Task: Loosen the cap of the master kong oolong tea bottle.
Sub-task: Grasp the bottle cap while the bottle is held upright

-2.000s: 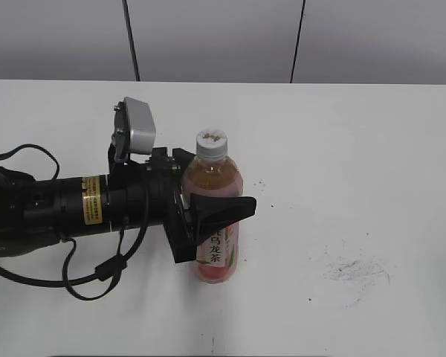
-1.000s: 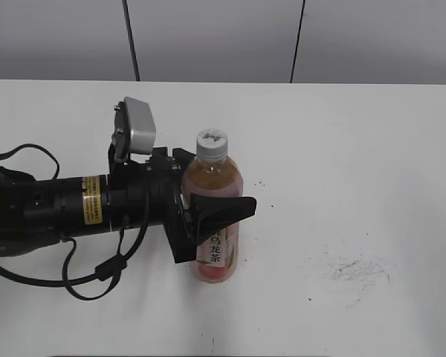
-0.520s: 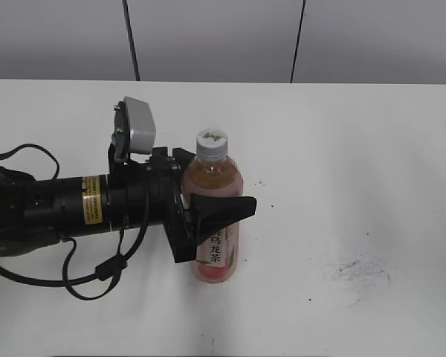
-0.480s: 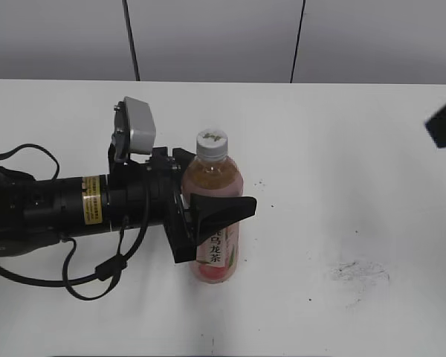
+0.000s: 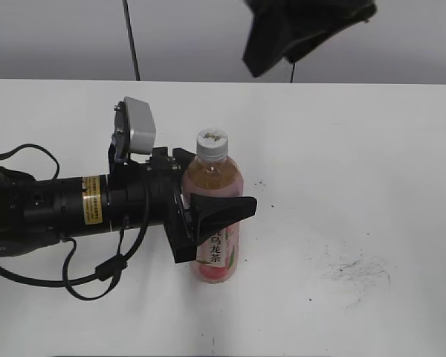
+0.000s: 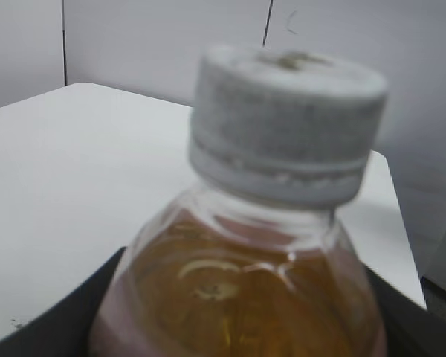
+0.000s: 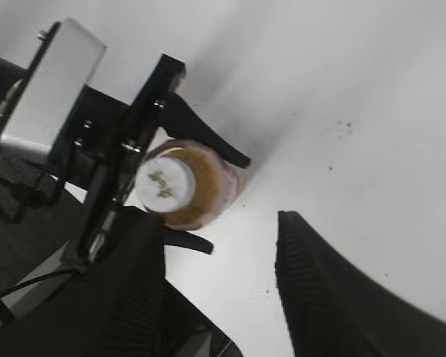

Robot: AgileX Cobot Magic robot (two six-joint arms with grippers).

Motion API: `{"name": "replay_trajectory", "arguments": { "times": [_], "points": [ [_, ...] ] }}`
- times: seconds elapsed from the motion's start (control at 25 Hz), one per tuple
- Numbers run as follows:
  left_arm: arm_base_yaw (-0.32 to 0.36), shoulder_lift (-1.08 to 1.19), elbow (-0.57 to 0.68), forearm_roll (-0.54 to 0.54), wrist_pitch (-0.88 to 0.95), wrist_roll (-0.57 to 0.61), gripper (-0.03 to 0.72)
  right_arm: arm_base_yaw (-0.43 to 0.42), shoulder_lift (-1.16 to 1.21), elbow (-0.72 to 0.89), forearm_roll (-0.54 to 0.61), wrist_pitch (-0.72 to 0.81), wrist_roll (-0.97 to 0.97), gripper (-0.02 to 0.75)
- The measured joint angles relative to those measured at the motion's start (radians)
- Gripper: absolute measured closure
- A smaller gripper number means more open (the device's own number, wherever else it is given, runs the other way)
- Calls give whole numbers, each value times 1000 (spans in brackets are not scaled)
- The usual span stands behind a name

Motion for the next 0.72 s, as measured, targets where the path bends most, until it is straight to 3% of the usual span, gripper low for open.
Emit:
{"name": "replay_trajectory", "arguments": {
  "times": [0.28,0.72],
  "points": [
    [0,0,0,0,0,0,243,128,108,-32,-6,1,57,371],
    [0,0,0,1,0,0,243,143,180,-32,-50,3,178,371]
  ]
}}
